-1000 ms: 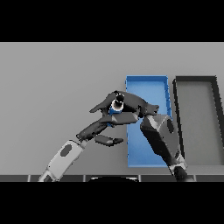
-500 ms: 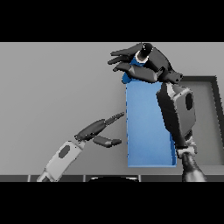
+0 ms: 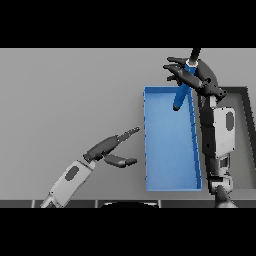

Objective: Pick up the blue pipe and place it into the blue bin.

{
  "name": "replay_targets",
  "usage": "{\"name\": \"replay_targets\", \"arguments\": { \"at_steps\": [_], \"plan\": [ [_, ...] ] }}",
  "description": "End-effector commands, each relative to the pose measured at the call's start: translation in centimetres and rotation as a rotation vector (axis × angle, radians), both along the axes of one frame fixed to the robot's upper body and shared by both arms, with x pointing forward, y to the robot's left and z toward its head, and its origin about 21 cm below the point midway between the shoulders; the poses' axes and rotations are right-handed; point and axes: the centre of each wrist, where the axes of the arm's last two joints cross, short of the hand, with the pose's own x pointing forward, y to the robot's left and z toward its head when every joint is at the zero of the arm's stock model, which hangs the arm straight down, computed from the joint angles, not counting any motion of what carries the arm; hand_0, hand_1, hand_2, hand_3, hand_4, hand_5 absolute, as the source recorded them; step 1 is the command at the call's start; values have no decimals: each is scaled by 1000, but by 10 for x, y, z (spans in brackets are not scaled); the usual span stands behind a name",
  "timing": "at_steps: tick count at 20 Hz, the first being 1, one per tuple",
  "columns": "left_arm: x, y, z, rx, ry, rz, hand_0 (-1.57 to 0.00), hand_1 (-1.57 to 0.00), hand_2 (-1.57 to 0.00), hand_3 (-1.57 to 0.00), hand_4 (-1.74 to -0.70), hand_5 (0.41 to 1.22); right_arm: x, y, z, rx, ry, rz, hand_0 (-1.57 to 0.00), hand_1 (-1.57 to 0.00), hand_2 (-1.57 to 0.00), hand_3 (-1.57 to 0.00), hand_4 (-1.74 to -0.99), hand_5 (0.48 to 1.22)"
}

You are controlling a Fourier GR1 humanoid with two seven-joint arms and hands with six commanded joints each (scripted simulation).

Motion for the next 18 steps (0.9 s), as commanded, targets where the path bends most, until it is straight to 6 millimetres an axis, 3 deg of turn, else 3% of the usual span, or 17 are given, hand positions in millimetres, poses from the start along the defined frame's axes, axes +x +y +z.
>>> {"name": "replay_targets", "arguments": {
  "at_steps": [1,6,8,9,12,14,15,16,18],
  "plan": [
    [3,2,1,6,2,7,1,1,1,1,-827,464,-1,-4,-10,-14,39,-32,-1571,-1571,-1571,-1571,-1499,1221],
    [-1,2,-1,-9,3,-10,1,1,1,1,-829,470,-16,-23,-67,-78,252,-186,-1571,-1571,-1571,-1571,-1499,1221],
    [0,2,-1,4,-1,-1,1,1,1,1,-826,470,-23,-27,-85,-116,316,-202,-1571,-1571,-1571,-1080,-1586,1221],
    [-2,-1,1,-3,1,-5,1,1,1,1,-827,471,-28,-27,-94,-143,344,-198,-1571,-1571,-1571,-1178,-1569,1221],
    [-3,-3,-1,6,2,3,1,1,1,1,-826,475,-37,-23,-117,-221,434,-193,-1571,-1571,-1571,-693,-1653,1205],
    [-2,0,-1,0,6,1,1,1,1,1,-827,474,-42,-25,-132,-258,511,-221,-1571,-1571,-1571,-1009,-1583,1199],
    [-1,1,-1,0,3,5,1,1,1,1,-829,474,-40,-24,-138,-238,562,-241,-1465,-1382,-1333,-807,-1534,1190],
    [-1,-1,0,5,5,6,1,1,1,1,-830,476,-39,-28,-140,-238,606,-236,-1172,-1106,-1066,-646,-1477,1178],
    [-3,-1,2,2,-2,-6,1,1,1,1,-828,476,-37,-21,-143,-229,691,-227,-749,-707,-682,-413,-1344,1172]
  ]
}}
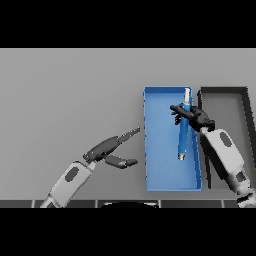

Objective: Pick up the blue pipe and place it into the blue bin.

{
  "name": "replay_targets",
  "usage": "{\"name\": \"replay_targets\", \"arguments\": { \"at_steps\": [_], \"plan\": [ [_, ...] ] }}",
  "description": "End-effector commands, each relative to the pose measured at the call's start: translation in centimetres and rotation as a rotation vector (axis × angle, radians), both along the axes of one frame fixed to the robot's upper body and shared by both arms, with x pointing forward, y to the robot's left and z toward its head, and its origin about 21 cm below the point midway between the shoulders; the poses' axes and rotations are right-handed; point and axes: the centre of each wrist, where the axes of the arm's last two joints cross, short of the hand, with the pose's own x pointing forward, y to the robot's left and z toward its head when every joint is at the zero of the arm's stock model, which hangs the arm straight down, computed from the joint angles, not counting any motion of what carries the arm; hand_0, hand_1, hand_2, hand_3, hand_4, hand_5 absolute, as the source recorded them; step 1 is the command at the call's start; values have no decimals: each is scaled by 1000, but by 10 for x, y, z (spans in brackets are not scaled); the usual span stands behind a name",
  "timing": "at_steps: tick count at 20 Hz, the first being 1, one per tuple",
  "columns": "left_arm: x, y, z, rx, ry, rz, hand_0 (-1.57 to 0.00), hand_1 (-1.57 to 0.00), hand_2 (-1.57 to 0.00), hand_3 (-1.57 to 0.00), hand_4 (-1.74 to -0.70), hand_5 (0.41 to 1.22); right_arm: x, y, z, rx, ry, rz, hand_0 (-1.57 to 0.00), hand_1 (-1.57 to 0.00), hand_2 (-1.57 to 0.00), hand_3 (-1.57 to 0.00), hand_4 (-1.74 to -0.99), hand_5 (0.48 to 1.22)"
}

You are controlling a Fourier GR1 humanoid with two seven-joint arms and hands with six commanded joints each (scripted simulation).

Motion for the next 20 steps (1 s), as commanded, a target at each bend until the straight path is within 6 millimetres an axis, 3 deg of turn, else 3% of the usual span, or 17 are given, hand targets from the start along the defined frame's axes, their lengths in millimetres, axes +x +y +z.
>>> {"name": "replay_targets", "arguments": {
  "at_steps": [1,5,9,14,20],
  "plan": [
    [1,2,2,-1,-2,5,1,1,1,1,-828,476,-1,0,2,-2,23,11,-599,-566,-545,-330,-1302,1182],
    [-1,1,-1,4,10,5,1,1,1,1,-829,477,-13,9,15,-159,-27,213,-246,-231,-223,-135,-1204,1002],
    [-2,2,-2,7,6,9,1,1,1,1,-831,471,-15,11,17,-209,-29,254,-123,-94,-91,-55,-1189,880],
    [-7,-4,-2,-7,3,6,1,1,1,1,-828,472,-13,13,14,-231,-45,232,-40,-30,-29,-17,-1182,795],
    [-6,0,13,-6,-11,3,1,1,1,1,-826,473,-16,15,16,-221,-60,249,-20,-15,-14,-8,-1186,767]
  ]
}}
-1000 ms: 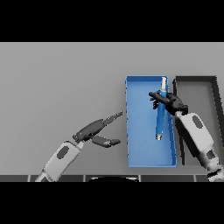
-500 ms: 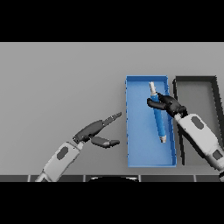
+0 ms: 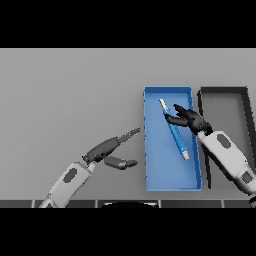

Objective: Pick up the blue pipe and place it into the blue bin.

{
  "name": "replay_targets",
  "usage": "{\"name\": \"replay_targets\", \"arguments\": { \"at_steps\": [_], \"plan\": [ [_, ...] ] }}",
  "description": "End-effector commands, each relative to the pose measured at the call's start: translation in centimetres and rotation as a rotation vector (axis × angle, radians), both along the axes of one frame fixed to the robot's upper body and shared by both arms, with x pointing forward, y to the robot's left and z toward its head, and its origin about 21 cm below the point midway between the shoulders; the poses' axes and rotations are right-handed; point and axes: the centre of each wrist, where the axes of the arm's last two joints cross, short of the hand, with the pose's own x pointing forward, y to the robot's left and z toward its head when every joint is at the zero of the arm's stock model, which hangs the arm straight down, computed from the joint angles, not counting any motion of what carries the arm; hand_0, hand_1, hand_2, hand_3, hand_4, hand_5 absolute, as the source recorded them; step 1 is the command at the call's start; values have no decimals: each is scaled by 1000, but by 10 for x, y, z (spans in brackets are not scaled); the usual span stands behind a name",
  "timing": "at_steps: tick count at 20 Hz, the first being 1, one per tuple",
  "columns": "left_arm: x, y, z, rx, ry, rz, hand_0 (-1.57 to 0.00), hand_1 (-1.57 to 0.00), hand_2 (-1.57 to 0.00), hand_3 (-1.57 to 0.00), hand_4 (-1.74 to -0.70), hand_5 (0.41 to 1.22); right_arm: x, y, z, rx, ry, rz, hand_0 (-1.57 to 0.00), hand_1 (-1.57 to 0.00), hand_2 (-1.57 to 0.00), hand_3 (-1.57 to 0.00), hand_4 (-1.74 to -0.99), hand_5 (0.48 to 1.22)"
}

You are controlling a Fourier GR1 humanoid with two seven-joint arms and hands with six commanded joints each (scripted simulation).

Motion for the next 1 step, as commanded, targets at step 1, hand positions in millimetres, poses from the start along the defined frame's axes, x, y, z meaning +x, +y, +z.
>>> {"name": "replay_targets", "arguments": {
  "at_steps": [1],
  "plan": [
    [-2,1,1,1,5,3,1,1,1,1,-826,474,0,-1,1,-6,1,-2,-20,-15,-14,-8,-1186,769]
  ]
}}
